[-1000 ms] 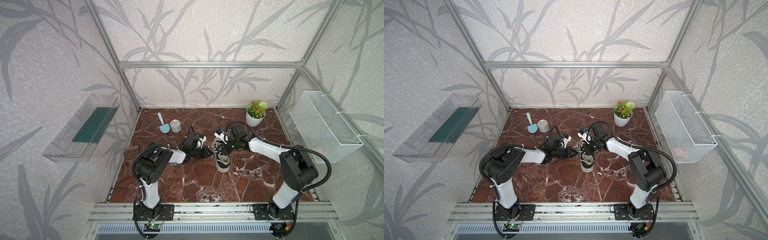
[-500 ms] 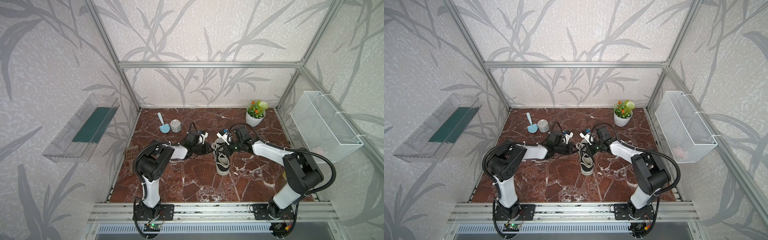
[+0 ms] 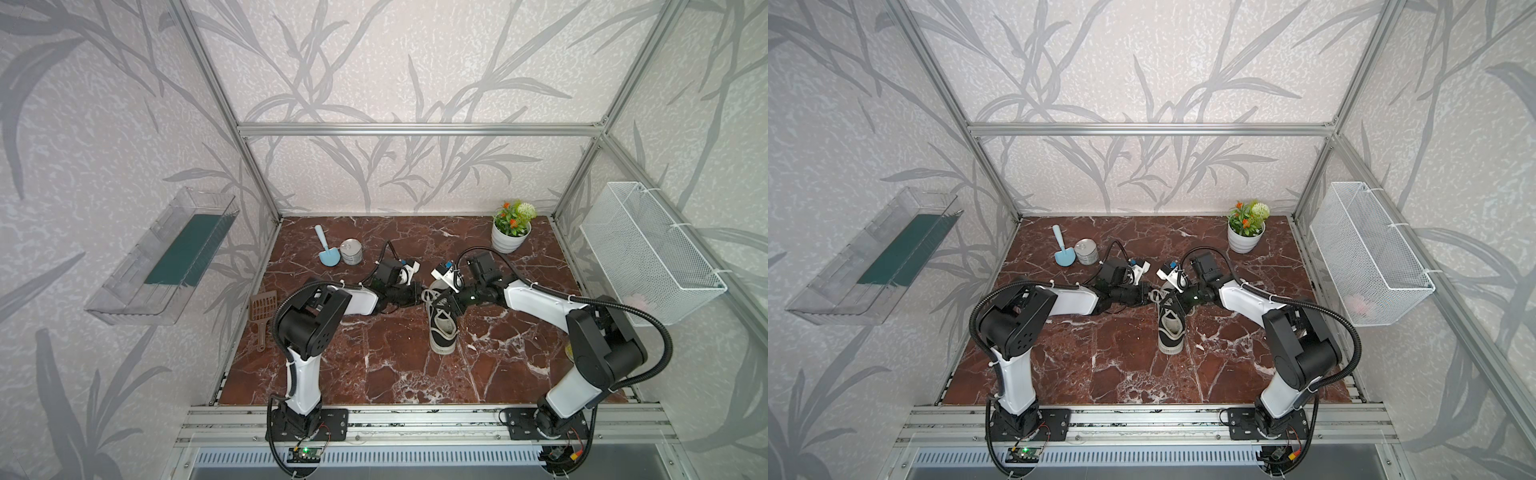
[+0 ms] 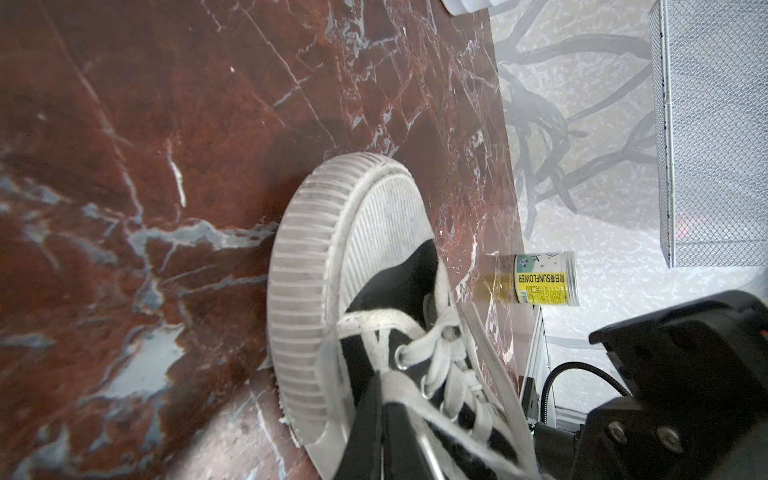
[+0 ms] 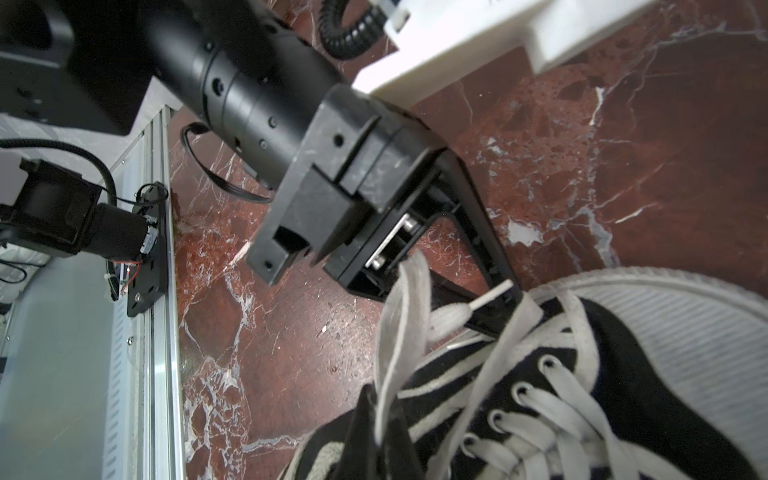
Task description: Tie the shoes
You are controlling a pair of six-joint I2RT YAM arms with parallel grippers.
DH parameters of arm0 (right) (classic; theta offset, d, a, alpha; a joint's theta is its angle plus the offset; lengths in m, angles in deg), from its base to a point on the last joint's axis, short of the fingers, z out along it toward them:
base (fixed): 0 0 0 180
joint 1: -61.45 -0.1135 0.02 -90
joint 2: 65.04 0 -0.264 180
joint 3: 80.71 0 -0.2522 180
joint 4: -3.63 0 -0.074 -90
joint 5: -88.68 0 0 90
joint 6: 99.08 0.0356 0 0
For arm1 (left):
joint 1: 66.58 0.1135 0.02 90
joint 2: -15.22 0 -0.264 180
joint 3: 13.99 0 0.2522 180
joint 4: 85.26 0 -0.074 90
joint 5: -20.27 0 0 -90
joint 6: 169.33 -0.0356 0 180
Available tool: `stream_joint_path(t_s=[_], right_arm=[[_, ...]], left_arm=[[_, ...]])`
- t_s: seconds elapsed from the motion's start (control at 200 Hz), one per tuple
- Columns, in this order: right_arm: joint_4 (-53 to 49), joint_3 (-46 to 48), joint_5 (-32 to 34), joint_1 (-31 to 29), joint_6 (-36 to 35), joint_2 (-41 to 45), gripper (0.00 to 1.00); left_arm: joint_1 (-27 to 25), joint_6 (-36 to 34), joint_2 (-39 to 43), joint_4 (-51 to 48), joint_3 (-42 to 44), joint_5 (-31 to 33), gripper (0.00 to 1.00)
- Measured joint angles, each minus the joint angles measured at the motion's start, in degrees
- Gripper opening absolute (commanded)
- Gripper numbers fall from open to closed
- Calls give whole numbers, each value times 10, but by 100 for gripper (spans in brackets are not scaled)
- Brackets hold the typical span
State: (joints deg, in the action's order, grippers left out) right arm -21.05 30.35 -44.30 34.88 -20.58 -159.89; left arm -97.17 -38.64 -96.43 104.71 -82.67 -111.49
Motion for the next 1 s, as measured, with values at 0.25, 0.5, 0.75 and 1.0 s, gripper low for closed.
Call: stream_joint_path(t_s=[0.25, 0.5, 0.75, 1.0], right_arm=[[-50, -16, 17, -32, -77, 2, 3], [-108, -45, 60, -53, -143, 2, 11], [-156, -66, 87, -78, -175, 3, 30], [-183, -68, 99, -97, -185, 31, 36]], left_arm=[[0, 0, -5, 7, -2, -13, 3], [0, 0, -7, 14, -4, -21, 3], [0, 4, -7, 24, -4, -21, 3], [0, 5, -7, 29, -4, -21, 3]])
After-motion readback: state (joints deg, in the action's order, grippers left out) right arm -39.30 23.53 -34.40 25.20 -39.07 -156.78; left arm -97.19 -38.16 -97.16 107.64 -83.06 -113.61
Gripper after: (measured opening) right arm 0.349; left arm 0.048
